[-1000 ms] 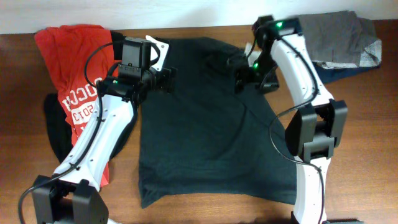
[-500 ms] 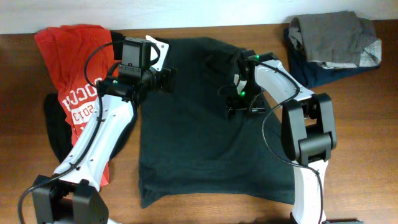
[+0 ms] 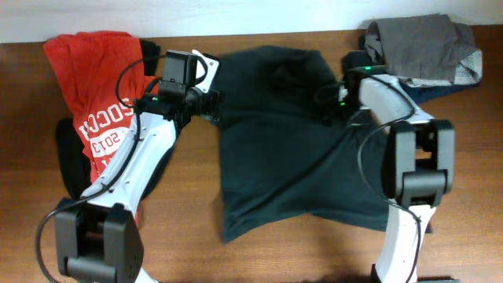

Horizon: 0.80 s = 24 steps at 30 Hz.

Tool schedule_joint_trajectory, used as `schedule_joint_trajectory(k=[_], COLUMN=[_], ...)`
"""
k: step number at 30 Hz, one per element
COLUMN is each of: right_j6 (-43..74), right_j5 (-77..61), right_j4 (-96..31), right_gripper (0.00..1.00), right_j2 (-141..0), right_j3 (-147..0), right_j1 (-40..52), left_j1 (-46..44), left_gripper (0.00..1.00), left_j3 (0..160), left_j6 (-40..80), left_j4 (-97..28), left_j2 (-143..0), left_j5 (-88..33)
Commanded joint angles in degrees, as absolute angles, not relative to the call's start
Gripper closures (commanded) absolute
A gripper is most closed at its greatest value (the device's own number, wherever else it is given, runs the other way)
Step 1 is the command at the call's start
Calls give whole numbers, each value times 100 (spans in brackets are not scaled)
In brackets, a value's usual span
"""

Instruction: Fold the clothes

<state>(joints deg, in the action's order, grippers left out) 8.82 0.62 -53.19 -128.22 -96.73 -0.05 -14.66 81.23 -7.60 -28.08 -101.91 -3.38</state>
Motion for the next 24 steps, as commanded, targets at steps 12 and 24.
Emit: schedule_joint_trajectory(k=[12, 24], right_j6=[-158, -220], right_j5=[-1629, -1415], right_j4=[-7411, -8543], right_gripper=[15, 14], right_j2=[-12866, -12243], right_j3=[-11577, -13082], right_j1=[-338, 620], left_j1=[-1267, -985], left_gripper=[18, 18], left_j3=[8193, 8444], left_j6=[-1129, -1125], left_j4=[-467, 167], left_j2=[-11699, -12678], left_j5=[-543, -1153])
